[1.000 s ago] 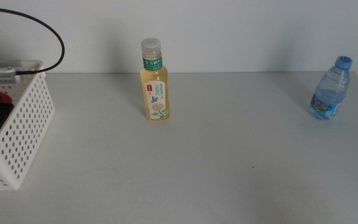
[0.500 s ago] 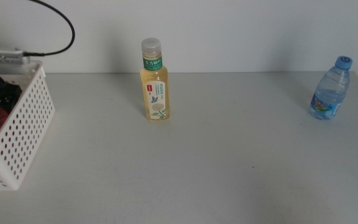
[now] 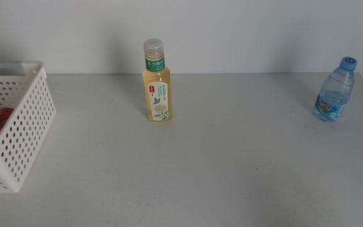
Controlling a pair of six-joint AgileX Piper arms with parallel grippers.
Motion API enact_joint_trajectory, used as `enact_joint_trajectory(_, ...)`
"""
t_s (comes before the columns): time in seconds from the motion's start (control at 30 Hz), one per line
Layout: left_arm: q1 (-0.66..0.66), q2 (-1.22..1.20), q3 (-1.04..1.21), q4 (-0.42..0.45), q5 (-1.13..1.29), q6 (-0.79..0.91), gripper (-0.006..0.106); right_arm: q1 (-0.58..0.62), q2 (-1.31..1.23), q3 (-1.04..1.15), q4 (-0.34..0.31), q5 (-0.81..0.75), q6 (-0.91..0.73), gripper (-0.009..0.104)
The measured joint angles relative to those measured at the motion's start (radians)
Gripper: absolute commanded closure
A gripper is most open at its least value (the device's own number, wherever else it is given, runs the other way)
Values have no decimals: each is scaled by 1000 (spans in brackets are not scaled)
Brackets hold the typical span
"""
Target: Use arms to grab the bottles and put them into the dustbin to the left of the table.
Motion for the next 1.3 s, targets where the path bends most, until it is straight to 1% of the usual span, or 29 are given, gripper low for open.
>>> enact_joint_trajectory(0.17, -97, -168, 26, 0, 1, -37, 7, 0, 0, 0, 0, 0, 0, 33)
enact_joint_trajectory(0.37, -229, -348, 207, 0, -22, -42, 10, 0, 0, 0, 0, 0, 0, 33)
enact_joint_trajectory(0.5, -312, -454, 372, -1, -152, -46, 10, 0, 0, 0, 0, 0, 0, 33)
enact_joint_trajectory(0.73, -426, -580, 713, -5, -474, -114, 10, 0, 0, 0, 0, 0, 0, 33)
enact_joint_trajectory(0.87, -452, -617, 873, -11, -616, -195, 10, 0, 0, 0, 0, 0, 0, 33)
enact_joint_trajectory(0.97, -453, -621, 957, -35, -687, -224, 10, 0, 0, 0, 0, 0, 0, 33)
enact_joint_trajectory(1.1, -454, -620, 1021, -52, -760, -228, 10, 0, 0, 0, 0, 0, 0, 33)
enact_joint_trajectory(1.3, -457, -621, 1082, -53, -814, -228, 10, 0, 0, 0, 0, 0, 0, 33)
